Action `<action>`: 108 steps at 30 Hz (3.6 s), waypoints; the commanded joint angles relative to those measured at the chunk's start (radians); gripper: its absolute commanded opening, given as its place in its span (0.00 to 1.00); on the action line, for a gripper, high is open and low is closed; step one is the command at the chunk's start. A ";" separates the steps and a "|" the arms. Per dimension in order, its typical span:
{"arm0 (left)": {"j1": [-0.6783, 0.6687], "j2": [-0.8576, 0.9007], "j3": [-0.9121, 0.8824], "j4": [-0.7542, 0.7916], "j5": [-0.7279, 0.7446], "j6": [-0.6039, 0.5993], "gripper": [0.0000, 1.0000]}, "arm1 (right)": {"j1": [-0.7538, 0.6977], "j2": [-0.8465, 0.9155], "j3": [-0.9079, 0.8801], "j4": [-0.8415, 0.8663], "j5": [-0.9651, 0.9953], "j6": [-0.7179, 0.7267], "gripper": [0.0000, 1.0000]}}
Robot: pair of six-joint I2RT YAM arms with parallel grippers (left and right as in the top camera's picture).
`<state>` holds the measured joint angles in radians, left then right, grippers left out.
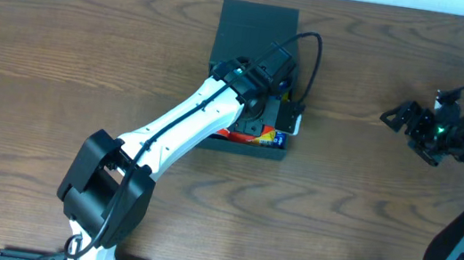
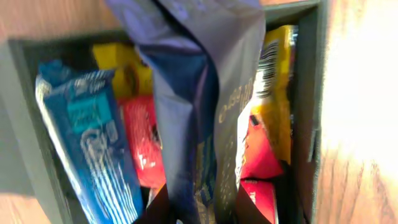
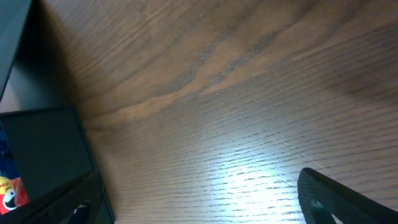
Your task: Pack container
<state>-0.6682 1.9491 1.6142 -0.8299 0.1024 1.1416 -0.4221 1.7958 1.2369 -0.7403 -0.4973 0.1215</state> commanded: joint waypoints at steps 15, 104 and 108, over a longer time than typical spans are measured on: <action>0.048 0.098 0.017 0.138 0.048 0.161 0.11 | 0.005 -0.024 0.018 -0.005 0.000 -0.015 0.99; 0.052 0.157 -0.043 0.519 -0.097 -1.035 0.05 | 0.005 -0.024 0.018 -0.016 0.000 -0.026 0.99; 0.052 0.157 -0.044 0.522 -0.099 -1.033 0.06 | 0.005 -0.024 0.018 -0.016 0.000 -0.026 0.99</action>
<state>-0.6178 2.0918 1.5986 -0.2886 -0.0067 0.1234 -0.4221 1.7958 1.2369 -0.7582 -0.4965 0.1169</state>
